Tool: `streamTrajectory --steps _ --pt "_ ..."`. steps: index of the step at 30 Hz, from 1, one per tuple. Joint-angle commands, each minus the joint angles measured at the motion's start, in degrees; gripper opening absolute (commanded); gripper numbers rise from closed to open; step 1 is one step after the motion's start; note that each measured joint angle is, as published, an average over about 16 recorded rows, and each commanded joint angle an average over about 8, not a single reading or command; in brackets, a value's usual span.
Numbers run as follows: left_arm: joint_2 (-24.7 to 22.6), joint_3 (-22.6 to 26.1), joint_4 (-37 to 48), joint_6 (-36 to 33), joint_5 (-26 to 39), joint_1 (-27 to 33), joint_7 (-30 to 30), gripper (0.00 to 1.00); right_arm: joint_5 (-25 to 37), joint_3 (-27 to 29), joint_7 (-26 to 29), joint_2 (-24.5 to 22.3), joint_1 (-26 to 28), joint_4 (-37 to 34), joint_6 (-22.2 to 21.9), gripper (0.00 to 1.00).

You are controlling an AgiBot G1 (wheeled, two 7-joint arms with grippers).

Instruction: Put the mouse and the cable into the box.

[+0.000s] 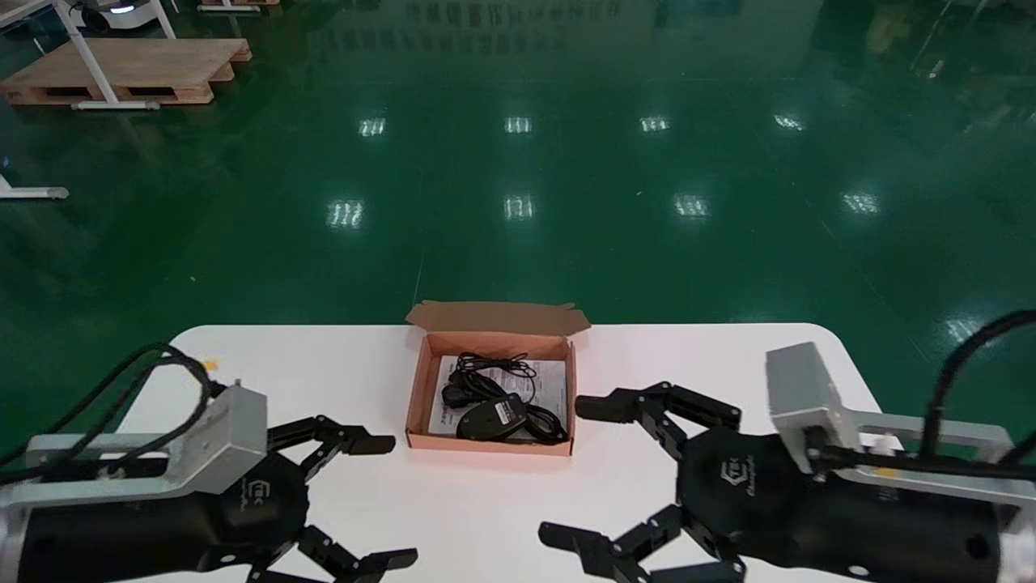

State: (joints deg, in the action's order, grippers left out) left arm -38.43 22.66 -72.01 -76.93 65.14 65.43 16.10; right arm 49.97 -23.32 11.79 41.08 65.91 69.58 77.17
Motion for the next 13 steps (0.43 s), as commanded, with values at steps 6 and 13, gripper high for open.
streamTrajectory --steps 6,13 --pt "2.0 -4.0 -0.9 -5.2 -13.9 -2.3 -3.2 1.00 -6.3 5.7 -0.8 -4.7 -3.4 3.1 6.7 1.00" --pt "3.3 -6.5 -1.5 -8.6 -22.9 -3.8 -5.3 1.00 -8.4 7.5 -1.1 -6.2 -4.4 4.1 8.8 1.00"
